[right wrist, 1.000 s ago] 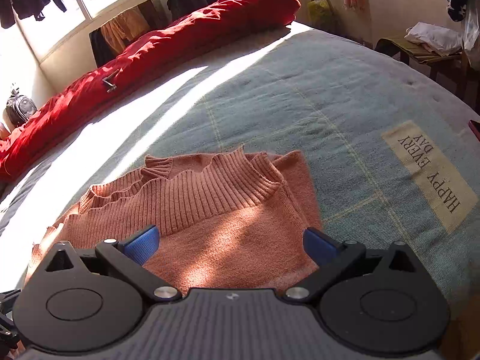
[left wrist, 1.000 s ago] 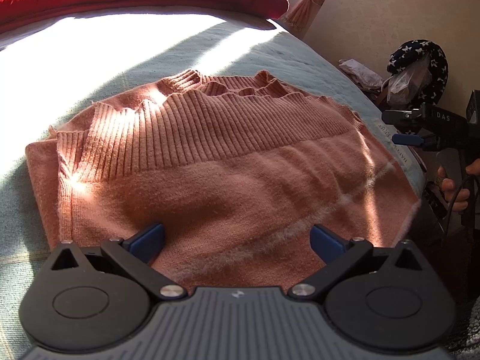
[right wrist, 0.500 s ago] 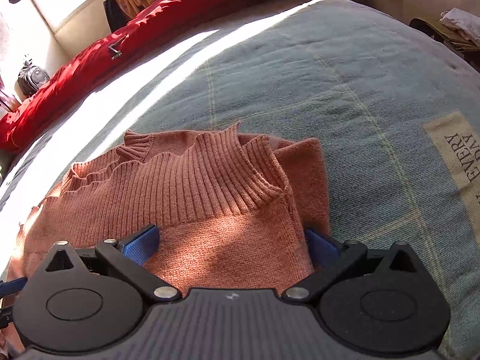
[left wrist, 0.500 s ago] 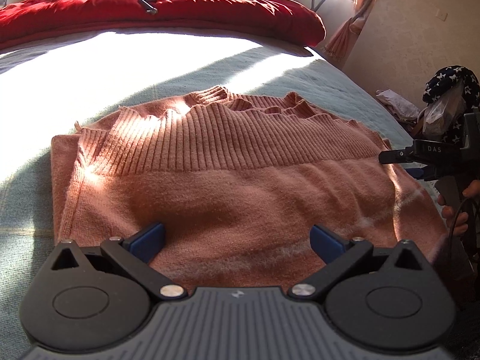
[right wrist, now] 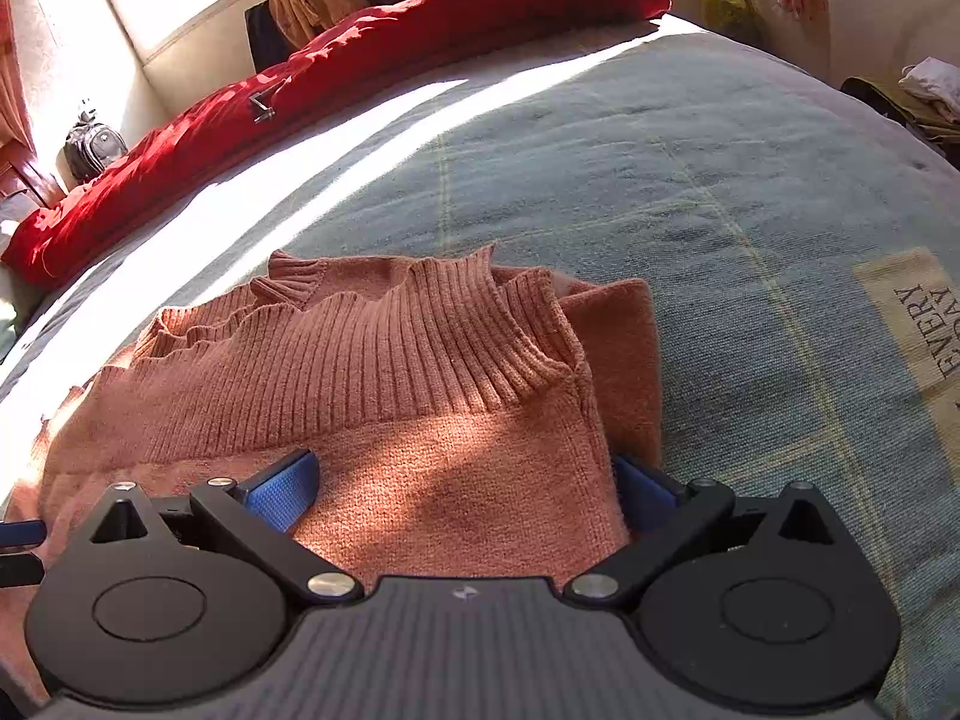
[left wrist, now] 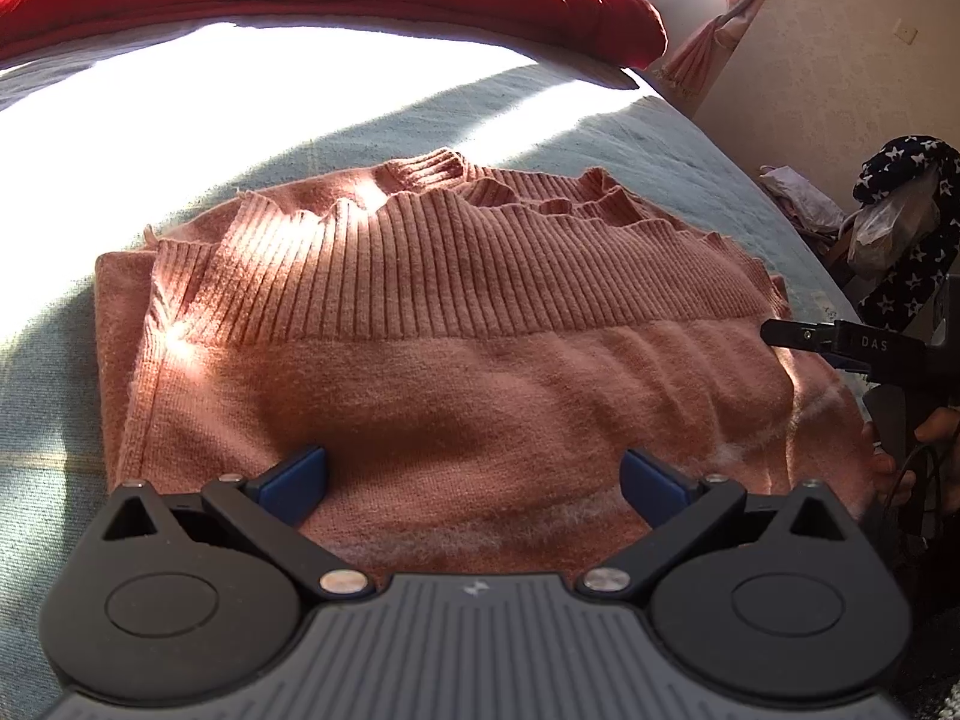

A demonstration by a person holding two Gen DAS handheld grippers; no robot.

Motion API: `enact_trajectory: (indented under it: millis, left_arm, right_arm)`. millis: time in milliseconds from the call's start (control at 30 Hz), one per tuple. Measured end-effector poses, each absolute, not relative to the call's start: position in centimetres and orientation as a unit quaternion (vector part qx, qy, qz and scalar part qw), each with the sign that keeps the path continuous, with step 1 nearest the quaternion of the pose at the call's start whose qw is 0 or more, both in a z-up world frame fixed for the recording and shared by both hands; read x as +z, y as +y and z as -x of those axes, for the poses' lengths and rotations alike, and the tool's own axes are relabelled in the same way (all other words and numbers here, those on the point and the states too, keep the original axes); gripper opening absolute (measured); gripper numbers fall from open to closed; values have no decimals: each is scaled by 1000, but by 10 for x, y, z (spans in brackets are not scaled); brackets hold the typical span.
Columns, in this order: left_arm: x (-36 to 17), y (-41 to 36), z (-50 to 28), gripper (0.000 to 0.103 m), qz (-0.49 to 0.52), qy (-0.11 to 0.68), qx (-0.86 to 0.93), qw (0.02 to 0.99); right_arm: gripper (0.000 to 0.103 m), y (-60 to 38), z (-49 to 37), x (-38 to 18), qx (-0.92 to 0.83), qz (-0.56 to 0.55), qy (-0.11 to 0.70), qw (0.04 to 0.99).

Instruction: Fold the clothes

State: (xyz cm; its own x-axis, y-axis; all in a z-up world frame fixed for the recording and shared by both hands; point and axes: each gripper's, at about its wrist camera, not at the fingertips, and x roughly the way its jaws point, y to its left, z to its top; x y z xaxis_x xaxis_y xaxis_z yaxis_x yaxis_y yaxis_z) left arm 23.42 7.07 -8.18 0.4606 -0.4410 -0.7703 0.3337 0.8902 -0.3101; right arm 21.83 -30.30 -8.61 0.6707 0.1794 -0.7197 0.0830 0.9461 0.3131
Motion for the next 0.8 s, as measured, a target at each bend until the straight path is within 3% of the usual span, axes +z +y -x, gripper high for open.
enact_trajectory:
  millis: [367,800]
  left_arm:
    - [-52,65,-251,103,62,434,-231,868]
    - [-76,73,-288,103,123,464,-245,842]
  right_arm:
    - [103,-303,-214,-87,31,-154,395,905]
    - [103,-302,-210,-89,35,-149,384,910]
